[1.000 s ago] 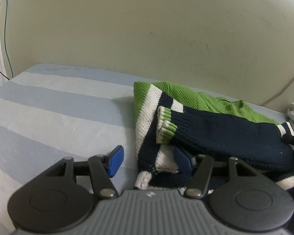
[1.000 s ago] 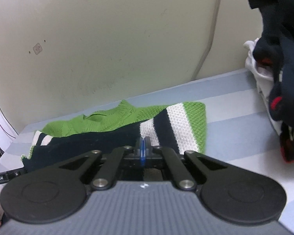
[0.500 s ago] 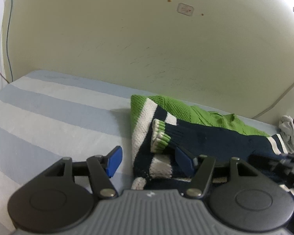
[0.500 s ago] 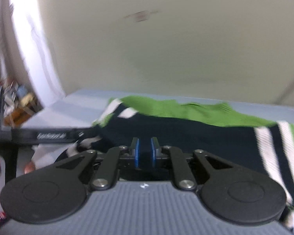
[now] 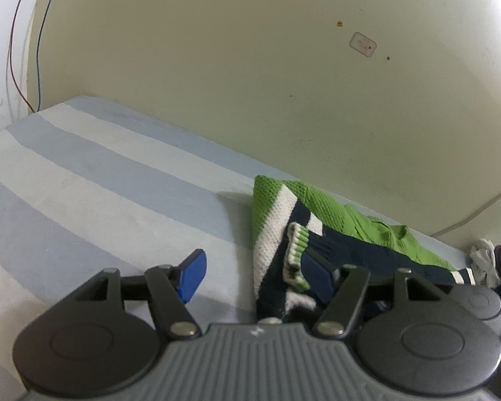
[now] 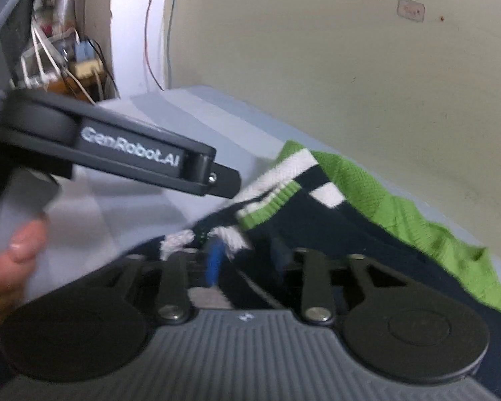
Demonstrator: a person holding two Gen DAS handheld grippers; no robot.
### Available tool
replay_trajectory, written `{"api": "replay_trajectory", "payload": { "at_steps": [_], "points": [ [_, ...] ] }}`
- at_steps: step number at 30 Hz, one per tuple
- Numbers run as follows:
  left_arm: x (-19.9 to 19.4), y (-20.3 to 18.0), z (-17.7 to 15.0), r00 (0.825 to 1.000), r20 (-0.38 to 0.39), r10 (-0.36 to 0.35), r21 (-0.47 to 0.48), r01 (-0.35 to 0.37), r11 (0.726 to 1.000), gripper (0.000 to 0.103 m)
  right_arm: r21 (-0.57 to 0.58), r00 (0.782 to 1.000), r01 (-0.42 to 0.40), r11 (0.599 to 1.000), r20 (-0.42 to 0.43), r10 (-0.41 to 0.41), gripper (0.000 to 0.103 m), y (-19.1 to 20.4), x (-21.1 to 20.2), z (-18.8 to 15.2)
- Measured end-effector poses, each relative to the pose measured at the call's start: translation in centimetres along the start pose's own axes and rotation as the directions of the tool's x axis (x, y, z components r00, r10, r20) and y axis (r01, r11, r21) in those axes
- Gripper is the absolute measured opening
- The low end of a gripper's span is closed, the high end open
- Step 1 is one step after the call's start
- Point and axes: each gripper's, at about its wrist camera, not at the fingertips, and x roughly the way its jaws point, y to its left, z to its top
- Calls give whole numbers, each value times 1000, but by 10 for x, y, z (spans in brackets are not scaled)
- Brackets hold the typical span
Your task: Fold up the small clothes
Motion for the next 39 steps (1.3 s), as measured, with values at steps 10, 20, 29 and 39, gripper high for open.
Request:
{"api": "replay_trajectory", "payload": {
  "at_steps": [10, 20, 29, 39],
  "points": [
    [-1, -2, -1, 1000, 2, -4, 7, 4, 1000, 64, -117, 989, -144, 983, -2, 145, 4, 19, -27, -6],
    [-10, 25, 10, 999, 34, 11, -105, -7, 994, 64, 37, 995, -66, 997, 76, 63, 23, -14, -39, 3],
    [-4, 37, 12, 1000, -1, -22, -164, 22, 986, 64, 49, 998, -50, 998, 45, 48, 43, -6, -17, 2],
    [-1, 26, 9, 999, -9, -34, -124, 33, 992, 64, 78, 1000, -7, 997, 15, 6, 13, -16, 1, 10]
  ]
}}
